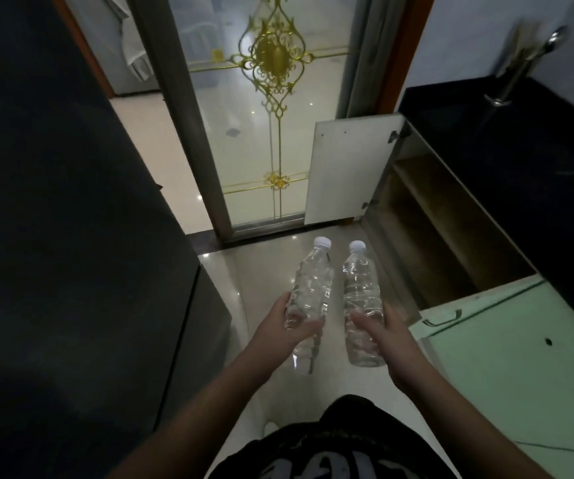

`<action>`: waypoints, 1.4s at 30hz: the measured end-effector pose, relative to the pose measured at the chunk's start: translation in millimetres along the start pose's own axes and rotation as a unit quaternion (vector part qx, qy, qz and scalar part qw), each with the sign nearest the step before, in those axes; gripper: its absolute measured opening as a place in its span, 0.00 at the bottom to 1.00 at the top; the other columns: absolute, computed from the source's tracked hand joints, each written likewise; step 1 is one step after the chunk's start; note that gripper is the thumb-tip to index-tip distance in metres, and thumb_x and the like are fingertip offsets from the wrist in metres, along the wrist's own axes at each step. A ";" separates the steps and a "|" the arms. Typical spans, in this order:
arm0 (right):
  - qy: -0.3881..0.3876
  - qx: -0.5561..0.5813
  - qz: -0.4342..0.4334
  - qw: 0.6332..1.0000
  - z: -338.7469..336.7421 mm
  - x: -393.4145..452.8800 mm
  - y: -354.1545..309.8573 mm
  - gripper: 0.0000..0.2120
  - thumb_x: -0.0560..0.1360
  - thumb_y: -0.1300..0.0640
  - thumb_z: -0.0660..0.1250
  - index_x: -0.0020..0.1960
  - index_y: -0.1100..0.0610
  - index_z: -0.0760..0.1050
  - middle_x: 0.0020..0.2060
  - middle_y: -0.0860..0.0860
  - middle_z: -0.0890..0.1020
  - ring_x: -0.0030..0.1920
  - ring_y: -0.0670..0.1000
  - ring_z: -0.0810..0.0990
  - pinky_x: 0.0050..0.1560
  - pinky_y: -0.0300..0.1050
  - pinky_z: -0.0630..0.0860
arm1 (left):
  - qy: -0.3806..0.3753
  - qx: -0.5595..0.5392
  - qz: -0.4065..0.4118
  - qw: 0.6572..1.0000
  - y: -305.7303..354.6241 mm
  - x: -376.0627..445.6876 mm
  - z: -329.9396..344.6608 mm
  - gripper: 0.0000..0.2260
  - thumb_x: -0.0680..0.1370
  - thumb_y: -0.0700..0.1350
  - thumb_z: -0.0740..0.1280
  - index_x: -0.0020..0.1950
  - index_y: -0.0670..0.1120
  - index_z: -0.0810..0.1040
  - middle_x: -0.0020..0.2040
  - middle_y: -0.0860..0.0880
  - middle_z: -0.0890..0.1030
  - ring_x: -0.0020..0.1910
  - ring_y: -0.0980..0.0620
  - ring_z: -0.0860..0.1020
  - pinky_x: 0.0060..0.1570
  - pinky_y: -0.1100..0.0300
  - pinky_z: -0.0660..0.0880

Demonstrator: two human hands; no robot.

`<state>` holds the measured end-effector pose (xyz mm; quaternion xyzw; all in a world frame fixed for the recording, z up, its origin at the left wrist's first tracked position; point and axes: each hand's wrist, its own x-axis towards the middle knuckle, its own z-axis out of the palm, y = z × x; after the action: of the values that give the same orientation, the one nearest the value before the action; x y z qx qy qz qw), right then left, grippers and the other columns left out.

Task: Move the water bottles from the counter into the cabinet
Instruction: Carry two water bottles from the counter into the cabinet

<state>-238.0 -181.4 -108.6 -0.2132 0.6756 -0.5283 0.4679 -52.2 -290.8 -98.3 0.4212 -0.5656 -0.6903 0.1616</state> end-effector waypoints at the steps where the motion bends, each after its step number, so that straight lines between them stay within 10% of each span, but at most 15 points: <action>1: 0.008 0.006 0.004 1.000 2.0 9.3 -3.5 0.21 0.72 0.53 0.73 0.64 0.49 0.74 0.50 0.51 0.85 0.46 0.52 0.86 0.41 0.48 0.82 | -0.007 -0.002 -0.002 1.000 4.5 12.6 -1.2 0.19 0.72 0.50 0.75 0.58 0.62 0.73 0.49 0.63 0.84 0.48 0.63 0.82 0.39 0.74 0.74; 10: 0.030 -0.008 0.002 1.000 -31.6 120.9 -42.7 0.28 0.67 0.45 0.76 0.65 0.42 0.72 0.54 0.44 0.84 0.51 0.47 0.84 0.48 0.46 0.81 | -0.103 -0.008 -0.018 0.994 64.1 167.2 6.6 0.28 0.68 0.52 0.75 0.66 0.58 0.71 0.55 0.57 0.84 0.54 0.57 0.82 0.50 0.61 0.77; 23: 0.103 0.055 -0.009 0.993 -60.0 267.0 -110.0 0.37 0.63 0.39 0.77 0.69 0.39 0.67 0.61 0.47 0.81 0.58 0.52 0.81 0.60 0.61 0.77 | -0.168 0.001 -0.078 0.983 139.0 350.2 10.1 0.30 0.66 0.55 0.79 0.64 0.67 0.70 0.56 0.56 0.83 0.51 0.53 0.84 0.42 0.59 0.80; 34: 0.248 0.090 0.005 0.964 -31.5 378.1 -134.8 0.30 0.65 0.40 0.74 0.65 0.33 0.68 0.57 0.36 0.80 0.56 0.41 0.81 0.45 0.36 0.79 | -0.301 0.052 -0.099 0.947 169.7 514.4 4.1 0.30 0.66 0.58 0.79 0.63 0.70 0.70 0.55 0.59 0.83 0.51 0.53 0.84 0.42 0.57 0.82; 42: 0.382 0.192 -0.005 0.904 -6.1 428.9 -156.6 0.28 0.69 0.48 0.74 0.67 0.46 0.70 0.58 0.49 0.82 0.55 0.51 0.83 0.55 0.55 0.80 | -0.372 0.092 -0.160 0.910 190.0 592.7 24.4 0.30 0.67 0.59 0.77 0.67 0.62 0.71 0.60 0.51 0.81 0.51 0.49 0.84 0.47 0.44 0.82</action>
<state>-477.6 -568.8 -140.1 0.0953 0.6870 -0.6911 0.2033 -470.4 -748.2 -160.3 0.2313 -0.5710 -0.7585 -0.2125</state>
